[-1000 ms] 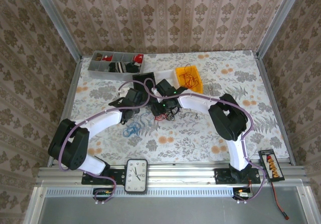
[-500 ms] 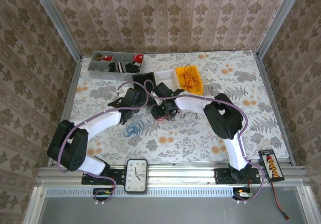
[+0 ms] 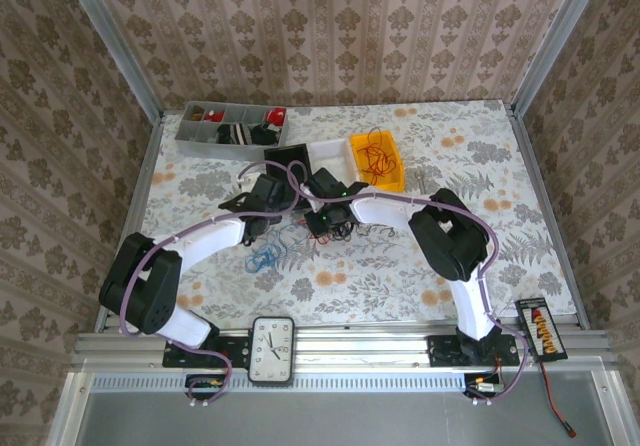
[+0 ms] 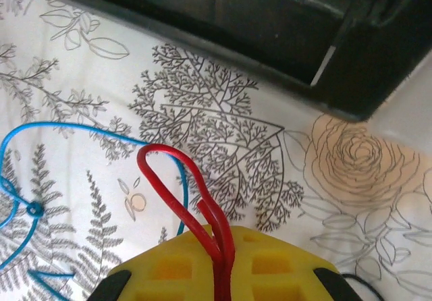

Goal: Untangle the cables

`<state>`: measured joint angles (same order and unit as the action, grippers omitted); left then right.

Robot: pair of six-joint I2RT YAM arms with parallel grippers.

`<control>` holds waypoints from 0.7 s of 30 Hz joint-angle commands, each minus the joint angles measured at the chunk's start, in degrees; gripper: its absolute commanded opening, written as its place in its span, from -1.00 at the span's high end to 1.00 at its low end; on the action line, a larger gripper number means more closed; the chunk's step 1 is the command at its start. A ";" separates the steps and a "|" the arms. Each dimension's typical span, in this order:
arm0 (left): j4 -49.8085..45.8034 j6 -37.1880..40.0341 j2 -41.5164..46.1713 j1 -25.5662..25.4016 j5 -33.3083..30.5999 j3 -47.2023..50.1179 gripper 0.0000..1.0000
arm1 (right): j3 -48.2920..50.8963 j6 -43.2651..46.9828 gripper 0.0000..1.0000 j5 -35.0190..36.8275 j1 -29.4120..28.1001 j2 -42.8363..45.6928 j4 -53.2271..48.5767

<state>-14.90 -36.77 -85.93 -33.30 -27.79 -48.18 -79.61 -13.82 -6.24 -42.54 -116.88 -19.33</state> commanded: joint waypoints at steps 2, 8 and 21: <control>1.18 2.10 -0.56 -0.35 1.45 -1.78 -0.41 | 3.69 -2.71 1.00 0.11 1.05 7.67 5.26; 1.91 4.74 0.62 -0.63 3.36 -0.66 -0.41 | 8.35 -7.25 1.00 -3.45 3.92 15.15 12.02; 16.68 16.89 4.99 -3.95 17.41 6.74 -0.35 | 13.85 -19.44 1.00 -13.74 12.12 23.07 23.00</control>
<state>-4.78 -26.11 -82.98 -36.05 -17.50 -42.70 -67.13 -27.99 -15.94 -32.40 -96.40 -1.61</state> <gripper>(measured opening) 0.681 0.086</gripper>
